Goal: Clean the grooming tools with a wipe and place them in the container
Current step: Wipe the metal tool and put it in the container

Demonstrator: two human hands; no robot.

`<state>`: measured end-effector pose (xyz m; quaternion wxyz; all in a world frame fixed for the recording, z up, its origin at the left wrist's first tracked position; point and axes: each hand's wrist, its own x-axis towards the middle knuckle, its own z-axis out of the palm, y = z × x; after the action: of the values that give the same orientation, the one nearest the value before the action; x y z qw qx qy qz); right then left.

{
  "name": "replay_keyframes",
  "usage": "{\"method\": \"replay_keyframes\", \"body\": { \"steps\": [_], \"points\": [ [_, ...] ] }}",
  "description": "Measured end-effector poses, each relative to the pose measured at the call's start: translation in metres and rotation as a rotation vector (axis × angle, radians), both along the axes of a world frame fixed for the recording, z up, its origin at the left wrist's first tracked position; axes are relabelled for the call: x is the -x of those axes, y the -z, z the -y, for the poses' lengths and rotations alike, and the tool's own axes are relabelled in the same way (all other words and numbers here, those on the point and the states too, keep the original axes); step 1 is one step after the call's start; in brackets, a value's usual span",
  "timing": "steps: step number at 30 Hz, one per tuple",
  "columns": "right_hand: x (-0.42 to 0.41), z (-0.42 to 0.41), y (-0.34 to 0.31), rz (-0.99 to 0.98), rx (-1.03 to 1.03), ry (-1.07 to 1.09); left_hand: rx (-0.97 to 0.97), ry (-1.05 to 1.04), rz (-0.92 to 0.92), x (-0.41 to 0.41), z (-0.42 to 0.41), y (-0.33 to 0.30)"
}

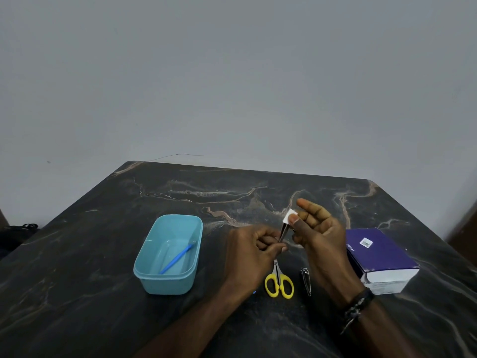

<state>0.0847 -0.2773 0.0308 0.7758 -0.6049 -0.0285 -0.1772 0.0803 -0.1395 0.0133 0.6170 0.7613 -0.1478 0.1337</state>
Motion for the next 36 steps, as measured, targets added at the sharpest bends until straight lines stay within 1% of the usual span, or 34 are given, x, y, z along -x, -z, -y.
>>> {"method": "replay_keyframes", "body": {
  "steps": [4,7,16,24,26,30,32,36],
  "points": [
    [0.002,-0.004,-0.002,0.013,0.054,-0.026,0.192,0.057,-0.174,-0.004,-0.005,-0.005],
    [0.004,-0.004,-0.003,0.032,0.086,-0.009,0.244,0.084,-0.214,-0.005,-0.007,-0.007],
    [0.002,-0.003,0.0,0.036,0.13,0.003,0.162,0.062,-0.172,-0.006,-0.006,-0.003],
    [-0.001,-0.003,0.004,0.001,0.304,-0.095,0.14,0.071,-0.101,-0.007,-0.01,-0.005],
    [-0.001,-0.001,0.005,0.002,0.264,-0.065,0.121,0.078,-0.09,-0.006,-0.01,-0.005],
    [-0.004,0.005,0.003,0.002,0.085,0.041,0.103,0.1,-0.104,-0.003,-0.005,-0.003],
    [-0.004,0.007,0.002,-0.011,0.085,0.031,0.091,0.098,-0.1,-0.002,-0.004,-0.003],
    [-0.003,0.003,0.003,-0.075,0.179,-0.107,0.103,0.07,-0.096,-0.004,-0.008,-0.004]
  ]
}}
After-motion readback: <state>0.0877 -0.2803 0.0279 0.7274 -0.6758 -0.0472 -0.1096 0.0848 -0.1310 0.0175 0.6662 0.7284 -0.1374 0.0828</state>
